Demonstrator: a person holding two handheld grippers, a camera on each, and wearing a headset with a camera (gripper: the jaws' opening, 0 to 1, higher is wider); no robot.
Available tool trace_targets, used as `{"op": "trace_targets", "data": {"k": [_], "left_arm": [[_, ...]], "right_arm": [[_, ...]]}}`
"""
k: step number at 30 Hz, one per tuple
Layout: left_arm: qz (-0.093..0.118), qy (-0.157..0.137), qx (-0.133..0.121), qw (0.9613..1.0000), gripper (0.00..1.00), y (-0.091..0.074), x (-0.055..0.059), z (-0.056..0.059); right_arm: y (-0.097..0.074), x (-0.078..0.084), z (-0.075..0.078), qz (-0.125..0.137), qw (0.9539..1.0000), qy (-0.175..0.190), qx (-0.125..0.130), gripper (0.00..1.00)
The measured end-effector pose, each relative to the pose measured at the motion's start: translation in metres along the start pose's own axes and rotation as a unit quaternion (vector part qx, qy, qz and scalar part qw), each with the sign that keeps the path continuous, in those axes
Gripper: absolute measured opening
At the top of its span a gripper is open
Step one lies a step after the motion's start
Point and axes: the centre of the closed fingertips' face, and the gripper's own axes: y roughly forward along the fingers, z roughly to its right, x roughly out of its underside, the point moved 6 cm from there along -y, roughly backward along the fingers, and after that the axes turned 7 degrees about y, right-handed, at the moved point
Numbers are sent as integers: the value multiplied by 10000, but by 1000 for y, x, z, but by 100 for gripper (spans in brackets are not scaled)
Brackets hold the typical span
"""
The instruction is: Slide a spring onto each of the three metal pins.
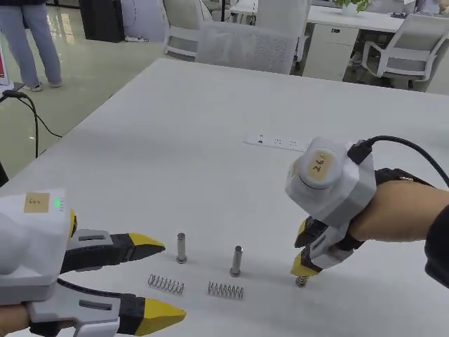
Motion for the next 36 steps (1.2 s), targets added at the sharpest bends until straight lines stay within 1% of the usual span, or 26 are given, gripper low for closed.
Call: {"op": "trace_targets", "data": {"k": [4,9,16,24,36], "left_arm": [[-17,8,5,10000,50,0,0,0],[-35,9,16,10000,50,0,1,0],[-49,9,24,10000,50,1,1,1],[-53,6,34,10000,50,1,1,1],[-80,1,31,10000,50,1,3,1]], "right_arm": [[0,-11,-8,148,9998,-68,-99,22],[7,-17,-17,166,9995,-154,-210,21],[19,-26,-31,158,9986,-295,-408,19],[32,-32,-39,156,9977,-380,-532,17],[55,-39,-44,86,9968,-434,-666,13]]}}
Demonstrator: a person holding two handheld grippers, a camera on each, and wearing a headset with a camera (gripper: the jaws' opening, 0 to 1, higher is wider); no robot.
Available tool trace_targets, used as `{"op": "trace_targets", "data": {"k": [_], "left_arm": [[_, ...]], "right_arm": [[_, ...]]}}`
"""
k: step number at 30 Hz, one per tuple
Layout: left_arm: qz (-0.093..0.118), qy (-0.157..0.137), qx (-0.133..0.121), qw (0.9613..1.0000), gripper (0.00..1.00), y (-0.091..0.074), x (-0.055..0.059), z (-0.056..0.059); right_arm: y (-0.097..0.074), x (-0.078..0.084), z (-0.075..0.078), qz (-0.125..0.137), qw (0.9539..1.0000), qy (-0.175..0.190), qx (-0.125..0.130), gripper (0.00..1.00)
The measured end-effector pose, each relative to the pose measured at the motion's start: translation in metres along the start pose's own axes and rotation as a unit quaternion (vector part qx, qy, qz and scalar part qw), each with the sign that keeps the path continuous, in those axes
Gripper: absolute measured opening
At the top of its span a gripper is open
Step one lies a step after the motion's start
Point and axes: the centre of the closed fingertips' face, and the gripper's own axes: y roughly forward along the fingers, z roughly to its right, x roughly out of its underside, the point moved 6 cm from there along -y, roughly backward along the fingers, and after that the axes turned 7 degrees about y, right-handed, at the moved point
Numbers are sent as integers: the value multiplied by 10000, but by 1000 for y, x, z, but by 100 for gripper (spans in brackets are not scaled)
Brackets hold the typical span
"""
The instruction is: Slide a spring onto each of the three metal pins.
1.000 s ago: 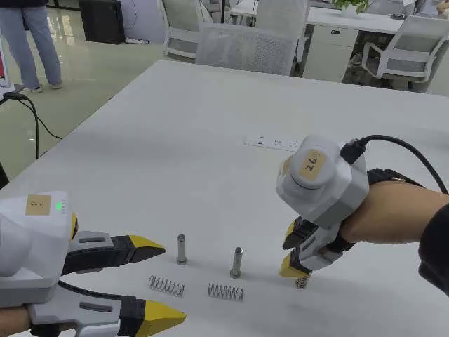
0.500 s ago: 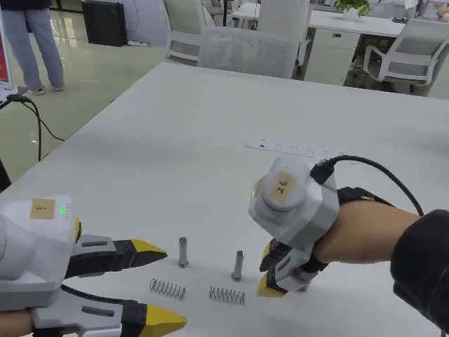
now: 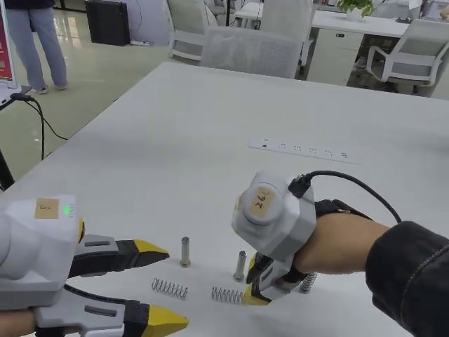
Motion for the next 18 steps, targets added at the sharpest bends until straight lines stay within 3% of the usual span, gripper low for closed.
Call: {"op": "trace_targets", "data": {"k": [18], "left_arm": [[-44,-12,17,10000,49,0,1,1]], "right_arm": [[19,-1,1,-171,9998,-94,21,11]]}}
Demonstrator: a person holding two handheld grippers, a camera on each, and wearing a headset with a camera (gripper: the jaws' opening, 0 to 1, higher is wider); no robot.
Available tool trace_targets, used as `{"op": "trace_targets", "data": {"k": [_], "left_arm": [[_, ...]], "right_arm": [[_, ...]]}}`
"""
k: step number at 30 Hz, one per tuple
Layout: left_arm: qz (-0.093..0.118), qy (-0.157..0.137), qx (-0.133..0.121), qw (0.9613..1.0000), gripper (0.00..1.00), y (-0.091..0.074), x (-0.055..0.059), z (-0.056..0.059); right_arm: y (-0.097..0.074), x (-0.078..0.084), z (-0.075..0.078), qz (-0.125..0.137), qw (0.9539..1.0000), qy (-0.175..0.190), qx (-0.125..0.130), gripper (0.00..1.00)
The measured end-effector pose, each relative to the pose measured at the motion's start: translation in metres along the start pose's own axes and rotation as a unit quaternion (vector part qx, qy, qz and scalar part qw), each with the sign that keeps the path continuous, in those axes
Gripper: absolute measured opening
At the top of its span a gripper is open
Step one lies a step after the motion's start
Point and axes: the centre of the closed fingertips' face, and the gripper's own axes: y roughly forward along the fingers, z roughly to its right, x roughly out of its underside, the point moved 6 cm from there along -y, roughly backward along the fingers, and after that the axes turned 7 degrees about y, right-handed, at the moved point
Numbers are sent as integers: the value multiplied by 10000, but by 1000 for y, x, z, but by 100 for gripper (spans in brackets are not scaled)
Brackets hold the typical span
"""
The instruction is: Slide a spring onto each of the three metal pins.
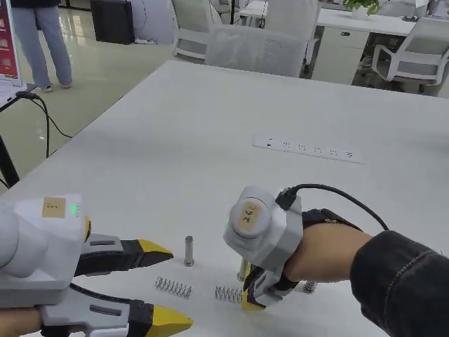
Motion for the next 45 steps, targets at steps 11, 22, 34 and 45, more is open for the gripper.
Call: {"op": "trace_targets", "data": {"k": [11,22,34,45], "left_arm": [[-11,8,-1,10000,49,0,0,0],[-30,48,-2,10000,49,1,-1,-1],[-31,141,1,9999,47,2,-9,-6],[47,372,82,9993,46,8,-28,-7]], "right_arm": [[0,2,-1,-58,10000,45,-9,8],[-18,7,-4,-68,9998,169,-73,7],[-63,-3,-13,233,9997,64,-82,7],[-94,-15,-22,416,9991,-108,-22,7]]}}
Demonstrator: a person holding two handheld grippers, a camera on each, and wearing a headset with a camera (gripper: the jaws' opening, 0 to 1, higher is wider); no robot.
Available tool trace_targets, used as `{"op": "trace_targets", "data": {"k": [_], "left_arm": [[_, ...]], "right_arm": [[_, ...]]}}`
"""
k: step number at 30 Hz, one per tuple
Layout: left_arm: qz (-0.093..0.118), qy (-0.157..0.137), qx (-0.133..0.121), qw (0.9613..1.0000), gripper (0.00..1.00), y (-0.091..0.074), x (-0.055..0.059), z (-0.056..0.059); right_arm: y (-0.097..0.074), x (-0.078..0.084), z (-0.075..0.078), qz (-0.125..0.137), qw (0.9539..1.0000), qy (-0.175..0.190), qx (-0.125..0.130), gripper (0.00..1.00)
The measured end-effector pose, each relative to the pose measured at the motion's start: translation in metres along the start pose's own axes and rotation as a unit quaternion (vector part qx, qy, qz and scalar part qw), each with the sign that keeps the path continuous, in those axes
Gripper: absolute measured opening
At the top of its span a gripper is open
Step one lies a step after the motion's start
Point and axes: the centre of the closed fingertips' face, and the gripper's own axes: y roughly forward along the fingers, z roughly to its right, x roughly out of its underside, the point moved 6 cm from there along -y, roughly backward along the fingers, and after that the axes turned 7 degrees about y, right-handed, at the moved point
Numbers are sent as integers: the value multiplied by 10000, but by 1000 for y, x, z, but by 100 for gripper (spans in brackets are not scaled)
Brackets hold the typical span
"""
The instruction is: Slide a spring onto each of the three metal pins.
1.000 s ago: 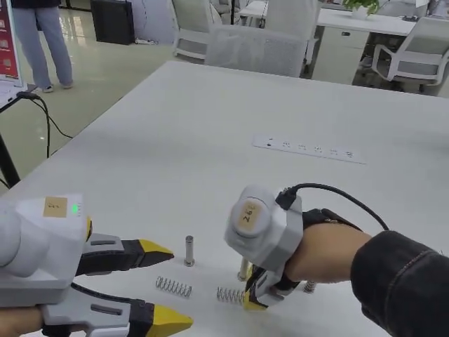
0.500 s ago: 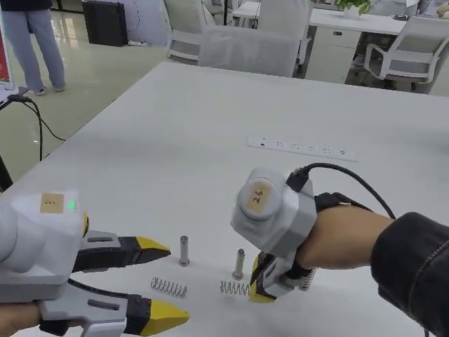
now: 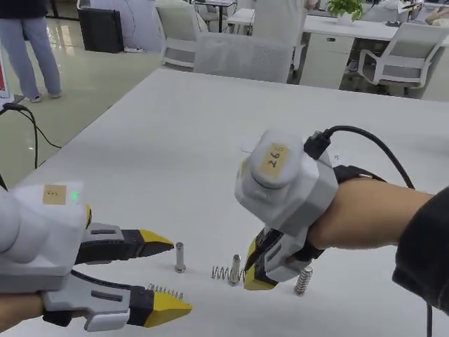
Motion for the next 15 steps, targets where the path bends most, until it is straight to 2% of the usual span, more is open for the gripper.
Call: {"op": "trace_targets", "data": {"k": [8,15], "left_arm": [[105,139,129,9998,44,12,-14,0],[165,162,205,9995,41,19,-17,3]], "right_arm": [[-15,-7,-4,105,9999,-114,66,7],[-19,-10,-7,118,9996,-225,89,7]]}}
